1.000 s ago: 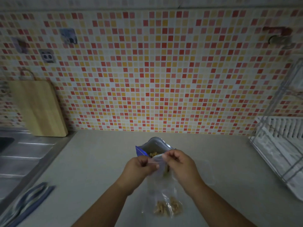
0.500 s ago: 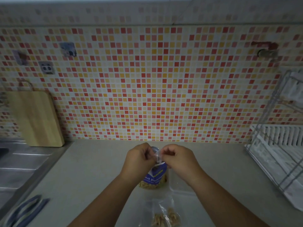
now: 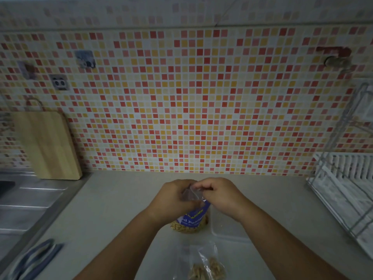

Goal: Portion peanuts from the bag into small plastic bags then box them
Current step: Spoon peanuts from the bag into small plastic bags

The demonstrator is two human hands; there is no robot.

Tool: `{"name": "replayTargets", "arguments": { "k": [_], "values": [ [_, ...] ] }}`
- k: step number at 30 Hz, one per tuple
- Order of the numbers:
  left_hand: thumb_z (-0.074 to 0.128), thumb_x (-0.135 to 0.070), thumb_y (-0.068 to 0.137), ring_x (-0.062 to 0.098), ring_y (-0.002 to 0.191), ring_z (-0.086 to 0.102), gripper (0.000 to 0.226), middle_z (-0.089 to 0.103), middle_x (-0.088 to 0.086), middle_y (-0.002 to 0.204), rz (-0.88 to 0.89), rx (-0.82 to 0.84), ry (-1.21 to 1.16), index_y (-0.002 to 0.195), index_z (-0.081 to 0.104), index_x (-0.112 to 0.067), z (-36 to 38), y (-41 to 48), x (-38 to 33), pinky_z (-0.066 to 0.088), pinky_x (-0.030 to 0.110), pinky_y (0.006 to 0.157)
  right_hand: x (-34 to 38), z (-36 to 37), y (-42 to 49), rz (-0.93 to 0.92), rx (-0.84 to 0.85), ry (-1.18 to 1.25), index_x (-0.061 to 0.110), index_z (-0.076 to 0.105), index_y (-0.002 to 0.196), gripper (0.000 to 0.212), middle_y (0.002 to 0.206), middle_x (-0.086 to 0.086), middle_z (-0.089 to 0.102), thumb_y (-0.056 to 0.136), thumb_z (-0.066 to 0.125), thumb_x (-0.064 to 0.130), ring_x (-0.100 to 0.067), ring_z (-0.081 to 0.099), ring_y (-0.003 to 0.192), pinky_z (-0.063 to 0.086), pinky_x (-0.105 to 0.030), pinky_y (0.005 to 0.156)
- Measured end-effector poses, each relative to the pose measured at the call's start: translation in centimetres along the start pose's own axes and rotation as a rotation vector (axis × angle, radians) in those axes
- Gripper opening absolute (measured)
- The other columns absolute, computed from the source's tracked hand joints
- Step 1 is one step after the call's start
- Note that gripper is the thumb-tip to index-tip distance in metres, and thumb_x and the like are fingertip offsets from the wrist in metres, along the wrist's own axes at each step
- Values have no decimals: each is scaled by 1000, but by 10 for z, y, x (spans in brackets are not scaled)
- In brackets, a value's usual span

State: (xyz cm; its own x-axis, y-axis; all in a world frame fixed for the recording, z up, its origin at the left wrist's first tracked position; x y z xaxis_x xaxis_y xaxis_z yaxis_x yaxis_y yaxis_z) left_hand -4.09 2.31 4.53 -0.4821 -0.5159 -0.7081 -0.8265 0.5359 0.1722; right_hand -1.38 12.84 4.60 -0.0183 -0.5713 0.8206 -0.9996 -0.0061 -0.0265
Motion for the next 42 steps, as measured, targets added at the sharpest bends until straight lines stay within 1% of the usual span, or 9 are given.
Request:
{"name": "replayTargets", "arguments": {
  "k": [3, 5, 7, 10, 16, 20, 22, 36, 42],
  "values": [
    [74, -31, 75, -3, 81, 61, 28, 68, -14, 93, -73, -27, -18, 102, 68, -31, -7, 1, 17, 42, 6, 63, -2, -8, 8, 22, -82, 91, 22, 74, 94, 27, 102, 8, 69, 91, 51, 8, -6, 61, 97, 47, -16, 81],
    [72, -30, 76, -3, 82, 61, 24, 68, -15, 92, -131, -57, -28, 99, 69, -31, -11, 3, 29, 42, 7, 63, -9, -9, 24, 23, -113, -181, 24, 73, 94, 24, 105, 6, 66, 89, 53, 12, -12, 59, 101, 48, -26, 87],
    [70, -29, 77, -2, 81, 59, 21, 66, -15, 90, -185, -71, -12, 98, 69, -29, -12, 5, 39, 40, 8, 63, -23, 6, 39, 91, -2, -569, 25, 71, 103, 23, 101, 1, 62, 88, 55, 20, -19, 59, 94, 50, -29, 78],
    [68, -29, 80, -5, 75, 52, 23, 62, -12, 89, -242, -68, 28, 103, 67, -25, -10, 8, 48, 36, 6, 60, -42, 22, 50, 249, 116, -802, 13, 66, 112, 28, 86, -2, 49, 85, 61, 21, -21, 52, 77, 42, -28, 65],
    [68, -29, 82, 5, 87, 54, 33, 67, -2, 107, -302, -78, 25, 113, 63, -21, -9, 12, 59, 35, 6, 60, -44, 24, 59, 372, 153, -812, 4, 60, 116, 31, 74, -4, 45, 85, 61, 8, -18, 50, 74, 40, -25, 71],
    [68, -30, 82, 7, 88, 55, 34, 68, 0, 111, -325, -79, -1, 115, 62, -19, -9, 12, 64, 38, 10, 63, -39, 26, 61, 304, 152, -942, 7, 55, 124, 37, 117, -8, 55, 88, 60, 14, -23, 53, 107, 44, -28, 83],
    [67, -31, 82, 8, 90, 56, 37, 68, 1, 112, -339, -79, -10, 116, 61, -19, -9, 12, 66, 40, 16, 72, -37, 28, 61, 265, 157, -1022, 9, 51, 129, 41, 125, -8, 52, 89, 59, 17, -23, 49, 114, 44, -30, 91],
    [66, -33, 83, 11, 92, 58, 42, 67, 3, 115, -380, -83, -71, 122, 60, -17, -8, 12, 77, 44, 21, 75, -35, 33, 54, 197, 171, -1037, 10, 48, 133, 45, 132, -10, 47, 90, 59, 17, -26, 45, 121, 40, -33, 101],
    [67, -33, 83, 11, 92, 57, 42, 66, 3, 115, -372, -93, -74, 121, 61, -17, -9, 12, 77, 43, 23, 77, -26, 28, 56, 168, 170, -1050, 9, 55, 123, 37, 121, -9, 55, 89, 57, 23, -28, 47, 116, 41, -35, 92]
  ]
}}
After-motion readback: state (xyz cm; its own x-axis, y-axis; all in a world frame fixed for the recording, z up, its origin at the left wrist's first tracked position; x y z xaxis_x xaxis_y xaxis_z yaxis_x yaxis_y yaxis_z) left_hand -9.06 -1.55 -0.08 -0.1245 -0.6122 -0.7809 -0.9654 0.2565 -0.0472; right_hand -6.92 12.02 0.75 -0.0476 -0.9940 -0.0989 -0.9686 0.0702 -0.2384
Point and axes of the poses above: each hand's wrist, its own y-axis towards the middle knuckle, its own z-axis out of the palm, x = y × z, the point moved 9 cm from there along y, towards the middle knuckle
